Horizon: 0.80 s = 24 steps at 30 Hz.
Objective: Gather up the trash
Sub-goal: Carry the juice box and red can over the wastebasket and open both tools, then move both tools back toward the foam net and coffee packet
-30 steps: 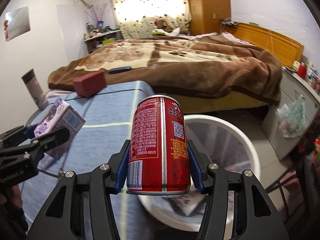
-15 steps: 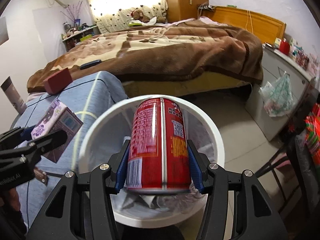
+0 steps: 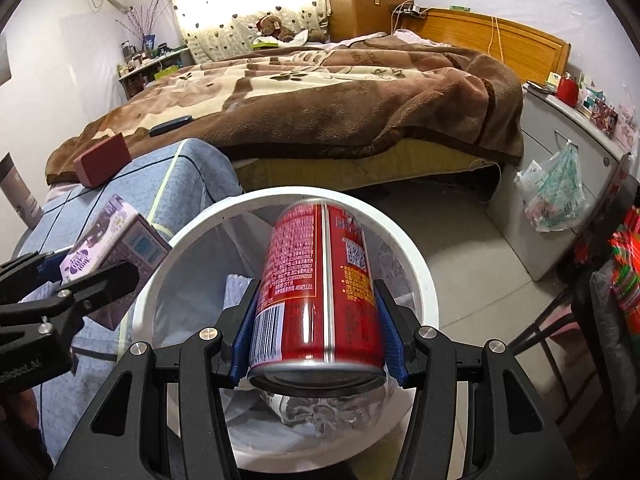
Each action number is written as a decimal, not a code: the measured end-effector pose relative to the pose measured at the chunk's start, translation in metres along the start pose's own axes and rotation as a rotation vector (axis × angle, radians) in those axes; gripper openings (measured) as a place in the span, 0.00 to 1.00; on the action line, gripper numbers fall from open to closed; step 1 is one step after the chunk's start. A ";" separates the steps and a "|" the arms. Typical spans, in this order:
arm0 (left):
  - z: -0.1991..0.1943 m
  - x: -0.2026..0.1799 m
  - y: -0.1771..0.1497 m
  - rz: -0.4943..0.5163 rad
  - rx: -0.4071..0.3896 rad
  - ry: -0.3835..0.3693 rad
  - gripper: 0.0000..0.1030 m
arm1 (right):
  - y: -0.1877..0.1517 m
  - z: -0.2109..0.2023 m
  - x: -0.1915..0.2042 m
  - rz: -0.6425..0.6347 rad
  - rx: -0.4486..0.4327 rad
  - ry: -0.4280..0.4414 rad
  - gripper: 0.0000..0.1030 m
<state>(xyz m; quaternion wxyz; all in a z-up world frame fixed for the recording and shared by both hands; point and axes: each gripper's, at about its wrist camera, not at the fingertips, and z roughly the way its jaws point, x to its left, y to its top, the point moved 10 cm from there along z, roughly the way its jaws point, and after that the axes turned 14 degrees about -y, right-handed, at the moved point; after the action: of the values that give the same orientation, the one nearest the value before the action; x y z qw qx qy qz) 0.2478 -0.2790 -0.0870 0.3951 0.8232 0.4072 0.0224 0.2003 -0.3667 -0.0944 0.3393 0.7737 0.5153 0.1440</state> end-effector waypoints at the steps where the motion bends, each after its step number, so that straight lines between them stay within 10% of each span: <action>1: 0.001 0.000 -0.001 -0.001 0.005 -0.001 0.60 | 0.000 -0.001 0.000 0.000 -0.006 0.005 0.56; 24: -0.027 0.014 -0.019 -0.039 -0.028 -0.004 0.64 | 0.000 -0.023 0.009 0.051 -0.059 0.018 0.59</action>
<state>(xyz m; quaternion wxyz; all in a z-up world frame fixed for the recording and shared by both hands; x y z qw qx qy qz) 0.2351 -0.2451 -0.0849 0.4078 0.8096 0.4218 0.0186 0.1908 -0.3496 -0.0785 0.3534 0.7749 0.4941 0.1746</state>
